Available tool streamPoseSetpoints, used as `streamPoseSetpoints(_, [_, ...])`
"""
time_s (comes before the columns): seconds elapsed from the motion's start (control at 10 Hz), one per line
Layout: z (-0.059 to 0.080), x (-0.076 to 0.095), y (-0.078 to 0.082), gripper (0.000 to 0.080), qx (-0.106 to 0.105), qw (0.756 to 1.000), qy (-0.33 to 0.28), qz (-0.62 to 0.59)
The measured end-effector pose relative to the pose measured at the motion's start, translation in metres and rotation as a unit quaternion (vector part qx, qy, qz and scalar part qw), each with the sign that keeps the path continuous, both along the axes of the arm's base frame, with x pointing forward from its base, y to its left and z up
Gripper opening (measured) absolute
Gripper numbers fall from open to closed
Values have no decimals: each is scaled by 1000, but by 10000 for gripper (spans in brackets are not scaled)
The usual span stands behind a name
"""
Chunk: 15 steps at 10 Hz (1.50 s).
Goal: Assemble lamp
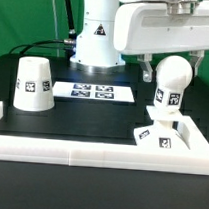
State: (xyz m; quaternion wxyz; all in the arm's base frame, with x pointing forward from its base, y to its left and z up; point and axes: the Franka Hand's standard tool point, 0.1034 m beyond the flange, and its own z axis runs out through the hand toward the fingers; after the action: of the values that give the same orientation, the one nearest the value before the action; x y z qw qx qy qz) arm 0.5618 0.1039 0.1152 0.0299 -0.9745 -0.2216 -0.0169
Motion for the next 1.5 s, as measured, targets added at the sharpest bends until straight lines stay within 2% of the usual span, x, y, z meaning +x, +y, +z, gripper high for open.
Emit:
streamPoseSetpoints(0.2, [2, 11, 0, 699, 1, 1000, 1, 7])
streamPoseSetpoints(0.4, [2, 15, -4, 699, 1, 1000, -4, 18])
streamPoseSetpoints(0.9, [0, 15, -8, 699, 1, 1000, -3, 16])
streamPoseSetpoints(1.0, [-1, 15, -8, 586, 1, 1000, -2, 16])
streamPoseSetpoints(1.3, [-1, 15, -8, 576, 1, 1000, -2, 4])
streamPoseSetpoints(1.5, [-1, 15, -7, 576, 4, 999, 2, -48])
